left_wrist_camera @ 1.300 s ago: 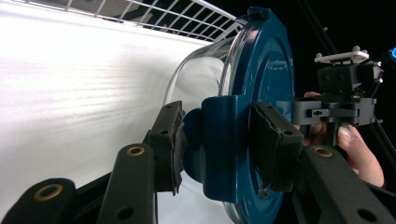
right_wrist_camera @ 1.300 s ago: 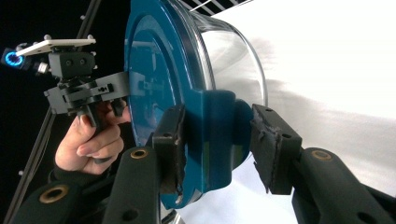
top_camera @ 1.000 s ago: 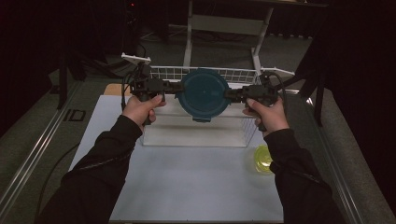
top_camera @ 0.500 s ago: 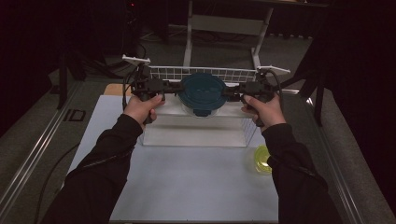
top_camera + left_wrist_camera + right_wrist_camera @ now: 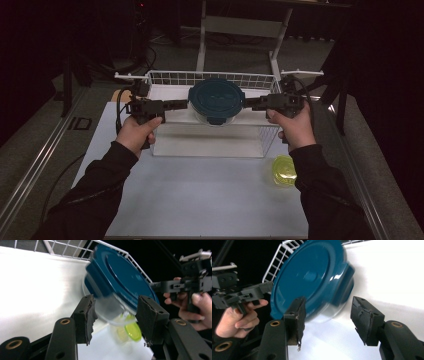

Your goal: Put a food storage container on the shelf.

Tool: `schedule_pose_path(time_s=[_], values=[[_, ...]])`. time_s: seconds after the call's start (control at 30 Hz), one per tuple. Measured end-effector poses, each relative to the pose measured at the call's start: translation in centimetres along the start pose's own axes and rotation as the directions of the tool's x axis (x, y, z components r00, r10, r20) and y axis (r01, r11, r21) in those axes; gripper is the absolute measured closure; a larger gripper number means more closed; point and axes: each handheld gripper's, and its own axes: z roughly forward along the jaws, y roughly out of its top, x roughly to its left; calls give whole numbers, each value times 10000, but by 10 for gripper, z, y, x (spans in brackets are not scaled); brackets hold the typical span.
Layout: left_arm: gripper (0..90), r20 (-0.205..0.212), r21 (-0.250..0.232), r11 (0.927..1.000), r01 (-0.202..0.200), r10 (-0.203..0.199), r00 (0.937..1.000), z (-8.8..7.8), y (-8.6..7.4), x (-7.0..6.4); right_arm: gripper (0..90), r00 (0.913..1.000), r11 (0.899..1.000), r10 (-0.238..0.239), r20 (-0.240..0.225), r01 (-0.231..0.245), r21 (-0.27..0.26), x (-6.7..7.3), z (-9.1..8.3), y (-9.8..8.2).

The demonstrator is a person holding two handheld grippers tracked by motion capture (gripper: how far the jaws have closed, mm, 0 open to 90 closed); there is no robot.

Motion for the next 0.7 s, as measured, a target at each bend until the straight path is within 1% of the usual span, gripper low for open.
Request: schedule_pose_path(time_s=[0.03, 0.07, 0.13, 0.17, 0.2, 0.23, 0.27, 0.3, 0.33, 0.37, 0.4, 0.43, 0.47, 0.5, 0.53, 0.57, 0.6, 0.63, 0.67, 0.7], values=[[477, 37, -9, 9998, -176, 176, 9998, -2, -4, -3, 452, 9999, 9999, -132, 92, 132, -70, 3, -2, -4], [466, 67, -137, 9993, -338, 339, 9994, -5, -8, -6, 461, 9998, 9997, -212, 32, 213, -150, 4, -4, -8], [460, 371, -312, 9964, -783, 795, 9961, -9, -18, -12, 480, 9989, 9985, -465, 95, 468, -297, 8, -6, -16], [436, 367, -409, 9941, -1003, 1019, 9941, -11, -23, -15, 505, 9981, 9975, -594, 130, 599, -376, 10, -6, -21], [421, 496, -533, 9917, -1169, 1196, 9916, -13, -28, -18, 514, 9978, 9969, -661, 83, 664, -419, 11, -5, -26], [401, 663, -574, 9901, -1278, 1315, 9891, -15, -32, -20, 540, 9974, 9966, -723, 83, 725, -401, 12, -3, -31], [388, 735, -732, 9876, -1390, 1443, 9868, -16, -37, -22, 568, 9965, 9960, -829, 62, 830, -332, 13, 0, -36], [382, 882, -869, 9844, -1530, 1606, 9831, -18, -42, -22, 589, 9959, 9955, -905, 8, 905, -274, 15, 3, -41], [345, 882, -869, 9844, -1530, 1606, 9831, -18, -42, -22, 589, 9959, 9955, -905, 8, 905, -274, 15, 3, -41], [306, 1431, -900, 9831, -1593, 1711, 9748, -19, -52, -22, 680, 9935, 9932, -1132, 86, 1134, -263, 19, 9, -50], [302, 1431, -900, 9831, -1593, 1711, 9748, -19, -52, -22, 732, 9921, 9917, -1255, 79, 1257, -288, 21, 11, -54], [302, 1185, -916, 9770, -1927, 2028, 9720, -18, -63, -21, 758, 9900, 9894, -1404, 147, 1409, -364, 23, 14, -59], [300, 1147, -925, 9734, -2096, 2195, 9688, -18, -69, -20, 793, 9883, 9877, -1507, 230, 1515, -382, 25, 17, -63], [288, 1147, -925, 9734, -2096, 2195, 9688, -18, -69, -20, 825, 9877, 9867, -1552, 192, 1560, -463, 27, 20, -67], [277, 905, -833, 9659, -2450, 2521, 9635, -17, -82, -18, 862, 9859, 9845, -1653, 251, 1665, -557, 28, 22, -70], [259, 716, -916, 9599, -2648, 2716, 9597, -16, -89, -17, 891, 9846, 9828, -1724, 295, 1739, -616, 30, 25, -74], [233, 592, -906, 9571, -2752, 2810, 9579, -15, -96, -16, 896, 9840, 9815, -1764, 242, 1777, -711, 31, 27, -77], [212, 592, -906, 9571, -2752, 2810, 9579, -15, -96, -16, 896, 9840, 9815, -1764, 242, 1777, -711, 31, 27, -77], [189, 503, -841, 9589, -2711, 2758, 9599, -13, -108, -14, 898, 9821, 9792, -1858, 324, 1878, -772, 33, 32, -80], [163, 440, -792, 9602, -2679, 2718, 9613, -11, -114, -12, 898, 9824, 9793, -1848, 263, 1863, -791, 34, 34, -81]])
